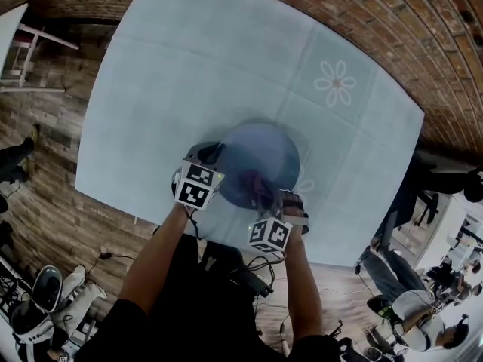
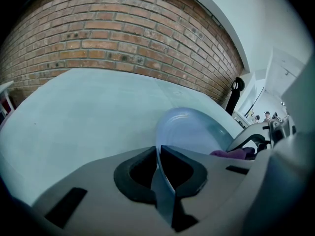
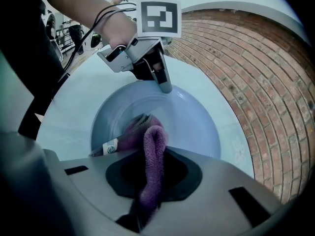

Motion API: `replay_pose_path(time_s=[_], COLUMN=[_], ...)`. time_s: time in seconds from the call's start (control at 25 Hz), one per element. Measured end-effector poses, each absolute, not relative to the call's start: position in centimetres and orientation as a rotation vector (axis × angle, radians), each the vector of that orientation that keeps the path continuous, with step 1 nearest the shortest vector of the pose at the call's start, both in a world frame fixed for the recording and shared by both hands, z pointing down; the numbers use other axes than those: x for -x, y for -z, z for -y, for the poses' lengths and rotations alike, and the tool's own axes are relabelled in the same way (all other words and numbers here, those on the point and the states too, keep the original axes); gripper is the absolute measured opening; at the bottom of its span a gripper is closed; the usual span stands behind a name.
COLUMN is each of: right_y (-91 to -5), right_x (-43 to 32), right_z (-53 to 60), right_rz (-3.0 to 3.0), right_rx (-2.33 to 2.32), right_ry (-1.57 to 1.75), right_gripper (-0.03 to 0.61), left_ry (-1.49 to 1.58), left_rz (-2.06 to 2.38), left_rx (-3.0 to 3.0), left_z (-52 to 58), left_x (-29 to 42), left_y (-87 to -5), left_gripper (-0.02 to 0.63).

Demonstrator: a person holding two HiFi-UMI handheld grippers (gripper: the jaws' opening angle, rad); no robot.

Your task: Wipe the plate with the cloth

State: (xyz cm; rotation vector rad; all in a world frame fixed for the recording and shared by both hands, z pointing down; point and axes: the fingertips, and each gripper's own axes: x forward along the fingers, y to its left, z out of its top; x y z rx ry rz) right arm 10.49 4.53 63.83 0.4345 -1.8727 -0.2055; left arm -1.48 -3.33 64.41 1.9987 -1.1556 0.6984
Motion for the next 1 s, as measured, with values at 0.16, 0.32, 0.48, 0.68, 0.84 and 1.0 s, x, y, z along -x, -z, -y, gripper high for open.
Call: replay_pose_path(time_s=[0.16, 0.32, 0.48, 0.68, 0.84, 1.0], right_y=[-63.9, -64.0, -64.1, -64.0, -64.0, -64.0], right_x=[-11.4, -11.9, -12.5, -13.0, -13.4, -13.3], right_z=[-2.7, -0.7, 1.7, 3.8, 5.3, 5.9], right_rz=[1.852, 1.827, 1.819, 1.804, 1.784, 1.759], right_rx=[-0.458, -0.458, -0.474, -0.491, -0.498, -0.471], right_ry=[0.238, 0.284, 0.31, 0.35, 0.364, 0.402], right_gripper=[0.057, 0.057, 0.057, 0.057, 0.057, 0.057], left_ry=[-0.699, -0.699, -0.701, -0.698, -0.702, -0.704], left_rz=[1.151, 1.154, 1.157, 1.158, 1.158, 1.162], left_rx=[-2.0, -1.998, -1.998, -1.997, -1.996, -1.994], left_z=[3.3, 3.2, 3.3, 3.3, 3.3, 3.2], left_x=[1.5, 1.6, 1.6, 1.6, 1.7, 1.7], left_y=[-64.5, -64.5, -64.6, -64.5, -64.5, -64.5], left_gripper=[0.048, 0.048, 0.048, 0.048, 0.048, 0.048])
